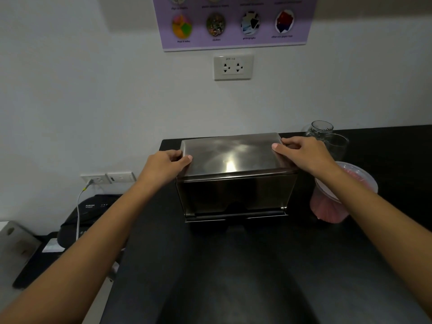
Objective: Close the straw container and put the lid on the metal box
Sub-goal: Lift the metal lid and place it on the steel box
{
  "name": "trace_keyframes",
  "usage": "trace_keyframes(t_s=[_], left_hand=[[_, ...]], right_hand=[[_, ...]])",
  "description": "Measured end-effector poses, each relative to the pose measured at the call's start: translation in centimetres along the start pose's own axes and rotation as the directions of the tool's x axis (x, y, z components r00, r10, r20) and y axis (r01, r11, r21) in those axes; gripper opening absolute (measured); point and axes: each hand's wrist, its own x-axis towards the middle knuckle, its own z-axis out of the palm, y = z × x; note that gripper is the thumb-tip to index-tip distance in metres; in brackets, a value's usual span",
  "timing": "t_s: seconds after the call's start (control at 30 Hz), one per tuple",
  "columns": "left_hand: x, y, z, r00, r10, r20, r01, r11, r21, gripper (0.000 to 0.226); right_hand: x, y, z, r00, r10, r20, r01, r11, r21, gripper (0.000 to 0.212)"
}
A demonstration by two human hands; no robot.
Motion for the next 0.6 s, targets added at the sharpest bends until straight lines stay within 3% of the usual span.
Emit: trace_keyframes(t_s=[0.3,0.6], left_hand=[[0.10,-0.30,0.10,1.000,0.010,-0.005,-0.010,1.000,-0.008,0.050],[0.12,-0.88,0.41,0.999,0.029,-0.030,-0.031,0.997,-0.067,0.052]], right_hand=[[0.08,0.40,0.00,0.998,-0.047,0.030,0.050,0.993,-0.102,0.055],[0.04,0.91,0.42,0.998,-0.055,0.017,0.056,0.996,-0.072,0.053]])
